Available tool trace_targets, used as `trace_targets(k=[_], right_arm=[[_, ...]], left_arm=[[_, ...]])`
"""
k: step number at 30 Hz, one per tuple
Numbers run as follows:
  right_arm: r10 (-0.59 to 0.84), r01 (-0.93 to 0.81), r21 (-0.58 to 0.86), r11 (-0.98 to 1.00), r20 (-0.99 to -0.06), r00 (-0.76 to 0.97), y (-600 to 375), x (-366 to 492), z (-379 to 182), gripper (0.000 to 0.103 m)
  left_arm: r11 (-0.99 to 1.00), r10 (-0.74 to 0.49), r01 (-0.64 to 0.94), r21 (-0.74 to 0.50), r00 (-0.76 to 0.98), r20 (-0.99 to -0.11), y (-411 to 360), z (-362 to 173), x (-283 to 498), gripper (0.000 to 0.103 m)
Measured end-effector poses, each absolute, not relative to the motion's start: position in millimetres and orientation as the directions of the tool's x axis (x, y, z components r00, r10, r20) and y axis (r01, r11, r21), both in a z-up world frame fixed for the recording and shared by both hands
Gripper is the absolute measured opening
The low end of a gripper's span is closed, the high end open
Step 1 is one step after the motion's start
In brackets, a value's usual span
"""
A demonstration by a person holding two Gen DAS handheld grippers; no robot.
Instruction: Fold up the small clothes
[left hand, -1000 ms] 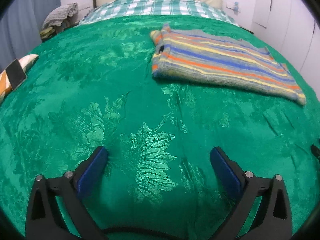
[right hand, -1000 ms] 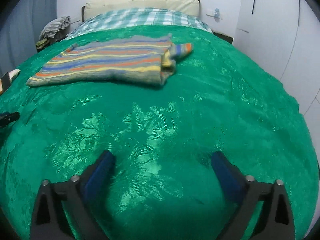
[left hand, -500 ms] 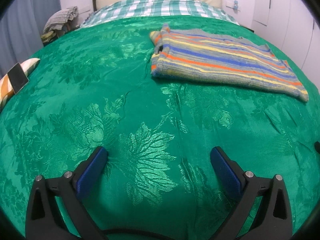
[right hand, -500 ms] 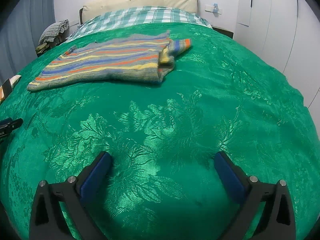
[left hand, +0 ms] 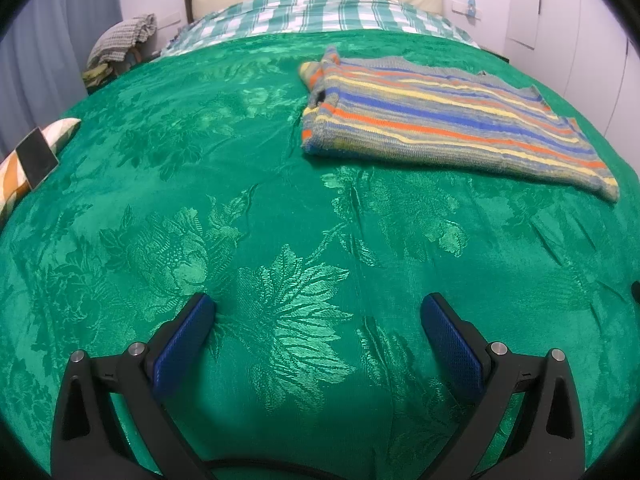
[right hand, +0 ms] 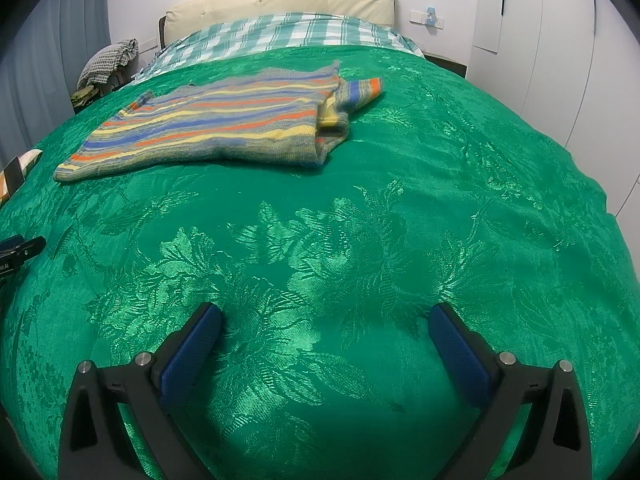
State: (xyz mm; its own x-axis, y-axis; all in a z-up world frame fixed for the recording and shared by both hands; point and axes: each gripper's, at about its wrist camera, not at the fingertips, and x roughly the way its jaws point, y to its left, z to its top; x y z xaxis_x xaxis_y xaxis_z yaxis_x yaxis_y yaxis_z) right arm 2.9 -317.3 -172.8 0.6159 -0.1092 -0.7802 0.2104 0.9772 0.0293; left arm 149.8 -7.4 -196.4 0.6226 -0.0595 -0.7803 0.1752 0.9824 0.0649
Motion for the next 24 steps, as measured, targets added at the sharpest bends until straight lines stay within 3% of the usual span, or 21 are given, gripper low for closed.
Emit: trace_targets(k=[24], right_arm=[[-0.111,0.211,0.027,0.977,-0.781,0.614,-317.2,3.2,-173.2,0.102]], left_arm=[[0.982,-0.051,0.175,0.073,0.616,-0.786,-8.1,-192.3,149.6,0.102]])
